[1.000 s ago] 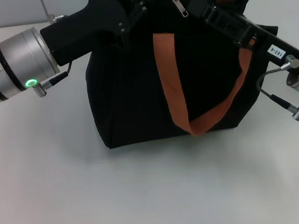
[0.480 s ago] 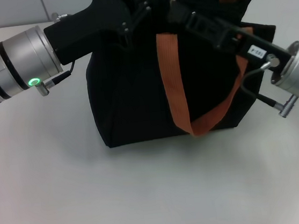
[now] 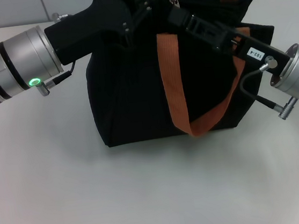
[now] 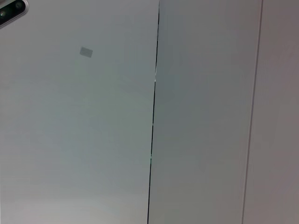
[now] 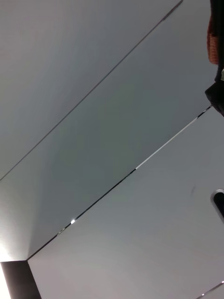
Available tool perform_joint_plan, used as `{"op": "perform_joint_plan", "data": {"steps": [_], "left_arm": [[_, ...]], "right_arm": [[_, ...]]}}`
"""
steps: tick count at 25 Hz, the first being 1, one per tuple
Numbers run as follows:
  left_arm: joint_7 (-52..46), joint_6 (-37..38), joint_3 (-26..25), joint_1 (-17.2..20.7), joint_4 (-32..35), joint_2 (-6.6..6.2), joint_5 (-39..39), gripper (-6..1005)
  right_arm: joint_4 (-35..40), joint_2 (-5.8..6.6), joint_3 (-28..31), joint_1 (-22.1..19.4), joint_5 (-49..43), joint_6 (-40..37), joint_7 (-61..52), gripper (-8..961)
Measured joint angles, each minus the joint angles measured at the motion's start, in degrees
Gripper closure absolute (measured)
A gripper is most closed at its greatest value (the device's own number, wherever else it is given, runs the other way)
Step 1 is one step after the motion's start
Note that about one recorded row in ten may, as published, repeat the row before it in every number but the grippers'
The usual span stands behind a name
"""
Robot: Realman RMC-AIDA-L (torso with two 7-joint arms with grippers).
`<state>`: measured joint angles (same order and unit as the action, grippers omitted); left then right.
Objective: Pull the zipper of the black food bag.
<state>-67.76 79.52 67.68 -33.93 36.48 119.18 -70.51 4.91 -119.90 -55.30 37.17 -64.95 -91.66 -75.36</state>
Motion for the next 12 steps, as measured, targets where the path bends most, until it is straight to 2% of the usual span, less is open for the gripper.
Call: {"op": "perform_joint_plan", "data": {"steps": [7, 12], "left_arm": [[0.0, 0.0, 0.0, 0.0, 0.0, -0.01, 0.0, 927], [0.0, 0.2, 0.2, 0.1, 0.0, -0.01, 0.1, 926]], "right_arm": [[0.0, 0.02, 0.0, 0.2, 0.1, 0.2, -2.5, 583], [0.2, 0.03, -0.5, 0.4, 0.1, 0.3, -3.0, 668]]}}
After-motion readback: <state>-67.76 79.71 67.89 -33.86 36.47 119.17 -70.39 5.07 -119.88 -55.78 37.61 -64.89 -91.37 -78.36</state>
